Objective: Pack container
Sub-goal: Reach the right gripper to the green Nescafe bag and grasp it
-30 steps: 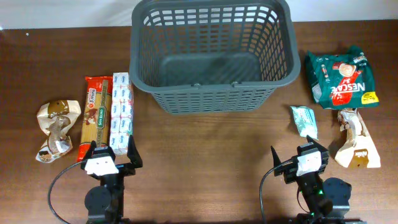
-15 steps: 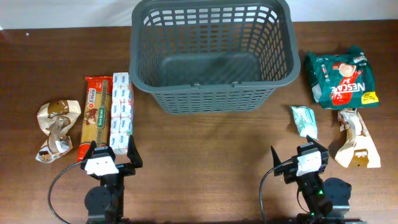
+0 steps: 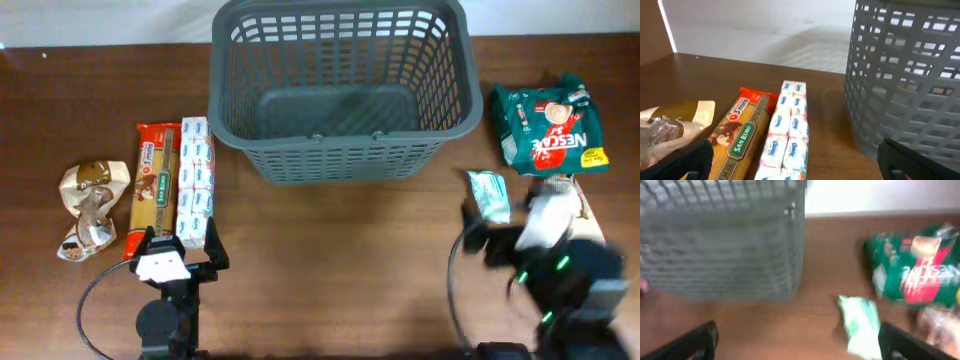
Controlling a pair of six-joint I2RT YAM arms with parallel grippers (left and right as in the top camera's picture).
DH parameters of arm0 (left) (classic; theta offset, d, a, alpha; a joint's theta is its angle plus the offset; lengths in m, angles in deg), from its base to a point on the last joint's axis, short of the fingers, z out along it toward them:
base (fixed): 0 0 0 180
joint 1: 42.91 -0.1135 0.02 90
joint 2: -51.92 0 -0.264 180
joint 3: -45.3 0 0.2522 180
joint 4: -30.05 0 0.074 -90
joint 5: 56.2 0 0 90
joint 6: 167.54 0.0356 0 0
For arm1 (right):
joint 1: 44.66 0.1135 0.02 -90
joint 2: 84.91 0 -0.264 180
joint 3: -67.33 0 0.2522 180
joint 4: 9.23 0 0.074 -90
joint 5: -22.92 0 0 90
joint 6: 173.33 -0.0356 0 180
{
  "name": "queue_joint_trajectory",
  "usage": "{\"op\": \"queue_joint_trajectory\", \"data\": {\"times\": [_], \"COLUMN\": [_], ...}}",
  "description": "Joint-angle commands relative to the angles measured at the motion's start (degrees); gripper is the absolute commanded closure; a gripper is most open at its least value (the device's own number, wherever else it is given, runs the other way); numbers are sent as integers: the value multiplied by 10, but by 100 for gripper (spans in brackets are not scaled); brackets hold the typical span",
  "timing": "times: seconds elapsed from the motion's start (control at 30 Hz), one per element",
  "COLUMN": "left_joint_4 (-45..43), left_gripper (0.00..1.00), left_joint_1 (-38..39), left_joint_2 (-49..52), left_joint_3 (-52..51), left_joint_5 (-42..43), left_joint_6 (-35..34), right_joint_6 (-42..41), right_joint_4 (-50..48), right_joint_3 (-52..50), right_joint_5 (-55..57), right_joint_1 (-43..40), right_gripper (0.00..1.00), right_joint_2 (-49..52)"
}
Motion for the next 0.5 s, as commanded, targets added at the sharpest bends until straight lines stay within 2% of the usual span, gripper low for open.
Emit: {"op": "queue_joint_trajectory", "data": {"times": [0.0, 0.17, 0.3, 0.47], "left_joint_4": [-1, -1, -1, -1], "left_gripper": [1, 1, 1, 1], "left_joint_1": [2, 2, 2, 2], "left_joint_2": [-3, -3, -3, -3], "left_joint_3": [-4, -4, -4, -4], "left_joint_5": [4, 4, 4, 4], "left_joint_6": [-3, -3, -3, -3], "right_joint_6": [18, 9, -13, -13], "right_joint_4": [92, 202, 266, 300], "right_joint_3": [203, 409, 538, 623], "right_joint_5": [-3, 104, 121, 121], "right_joint_1": [5, -5, -70, -150], "right_gripper": [1, 1, 1, 1], "right_joint_2": [125, 254, 374, 532]}}
